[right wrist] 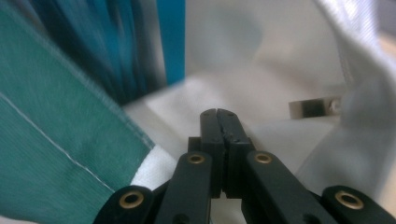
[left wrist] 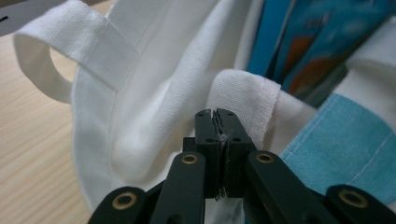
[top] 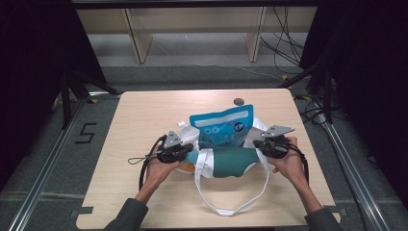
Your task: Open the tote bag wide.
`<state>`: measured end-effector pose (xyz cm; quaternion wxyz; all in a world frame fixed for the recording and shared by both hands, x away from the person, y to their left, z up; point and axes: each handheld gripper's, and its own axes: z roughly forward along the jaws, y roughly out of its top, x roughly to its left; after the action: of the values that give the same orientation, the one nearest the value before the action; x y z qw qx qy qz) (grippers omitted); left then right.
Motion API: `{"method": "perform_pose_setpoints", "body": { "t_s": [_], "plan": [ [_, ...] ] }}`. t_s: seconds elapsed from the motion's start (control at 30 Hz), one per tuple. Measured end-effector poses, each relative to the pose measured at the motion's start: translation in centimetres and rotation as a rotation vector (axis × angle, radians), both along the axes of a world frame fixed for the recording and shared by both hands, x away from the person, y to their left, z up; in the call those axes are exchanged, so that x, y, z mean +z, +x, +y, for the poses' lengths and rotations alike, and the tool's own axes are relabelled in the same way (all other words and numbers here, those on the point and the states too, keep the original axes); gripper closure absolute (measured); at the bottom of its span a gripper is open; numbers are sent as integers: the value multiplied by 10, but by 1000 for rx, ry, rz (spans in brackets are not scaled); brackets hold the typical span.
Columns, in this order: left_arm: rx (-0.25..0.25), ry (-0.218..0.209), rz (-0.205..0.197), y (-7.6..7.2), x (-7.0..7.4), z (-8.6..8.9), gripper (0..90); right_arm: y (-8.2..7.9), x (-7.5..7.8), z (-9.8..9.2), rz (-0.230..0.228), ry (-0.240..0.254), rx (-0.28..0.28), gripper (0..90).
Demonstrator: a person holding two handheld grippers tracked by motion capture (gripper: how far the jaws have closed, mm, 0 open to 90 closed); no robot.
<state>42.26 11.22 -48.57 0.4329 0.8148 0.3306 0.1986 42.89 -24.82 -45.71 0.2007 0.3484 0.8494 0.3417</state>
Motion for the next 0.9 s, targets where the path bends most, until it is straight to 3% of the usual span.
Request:
{"method": "perform_pose_setpoints", "body": {
  "t_s": [0.03, 0.07, 0.1, 0.13, 0.17, 0.2, 0.33, 0.4, 0.43, 0.47, 0.5, 0.53, 0.57, 0.6, 0.63, 0.67, 0.7, 0.73, 0.77, 0.8, 0.83, 0.9],
  "plan": [
    [5, 40, 31, 5, -13, 1, 873, 5, -23, 4, 37, -43, 8, 900],
    [5, 40, 31, 5, -13, 1, 875, 5, -23, 4, 37, -43, 8, 900],
    [21, 41, 52, 8, -24, 2, 875, 6, -36, 6, 49, -78, 13, 900],
    [45, 3, 80, 10, -34, 5, 875, 3, -46, 11, 41, -87, -1, 900],
    [46, -11, 88, 10, -34, 7, 880, 4, -45, 10, 42, -99, 15, 900],
    [46, -11, 88, 10, -34, 7, 879, 4, -45, 9, 51, -79, 6, 900],
    [43, 15, 87, 9, -27, 9, 837, 5, -45, 7, 63, -47, -9, 900],
    [59, -4, 84, 9, -20, 11, 827, 5, -36, 5, 58, -79, 2, 864],
    [53, -33, 77, 8, -7, 16, 808, -1, -19, 2, 21, -42, -22, 846],
    [53, -33, 77, 8, -7, 16, 801, -1, -19, 2, 21, -42, -22, 846],
    [58, -83, 57, 7, 9, 17, 783, -11, 0, -3, -16, 17, -26, 846],
    [58, -83, 57, 7, 9, 17, 783, -11, 0, -3, -16, 17, -26, 846],
    [49, -79, 44, 8, 19, 19, 784, -17, 17, -6, -83, 67, 4, 848],
    [62, -99, 28, 10, 27, 20, 784, -17, 17, -6, -83, 67, 4, 848],
    [68, -144, 20, 17, 39, 18, 789, -27, 25, 0, -70, 126, 1, 833],
    [68, -144, 20, 17, 39, 18, 789, -27, 25, 0, -70, 126, 1, 833],
    [59, -169, 47, 27, 40, 12, 789, -32, 30, 9, -73, 145, 61, 834],
    [59, -169, 47, 27, 40, 12, 789, -32, 30, 9, -73, 145, 61, 834],
    [60, -151, 69, 36, 33, 5, 789, -39, 35, 21, -120, 102, 96, 839],
    [60, -151, 69, 36, 33, 5, 790, -39, 35, 21, -120, 102, 96, 839],
    [82, -161, 95, 44, 24, 1, 795, -43, 38, 32, -127, 120, 139, 842],
    [95, -175, 107, 46, 21, 0, 808, -47, 38, 40, -121, 132, 154, 848]
  ]
}}
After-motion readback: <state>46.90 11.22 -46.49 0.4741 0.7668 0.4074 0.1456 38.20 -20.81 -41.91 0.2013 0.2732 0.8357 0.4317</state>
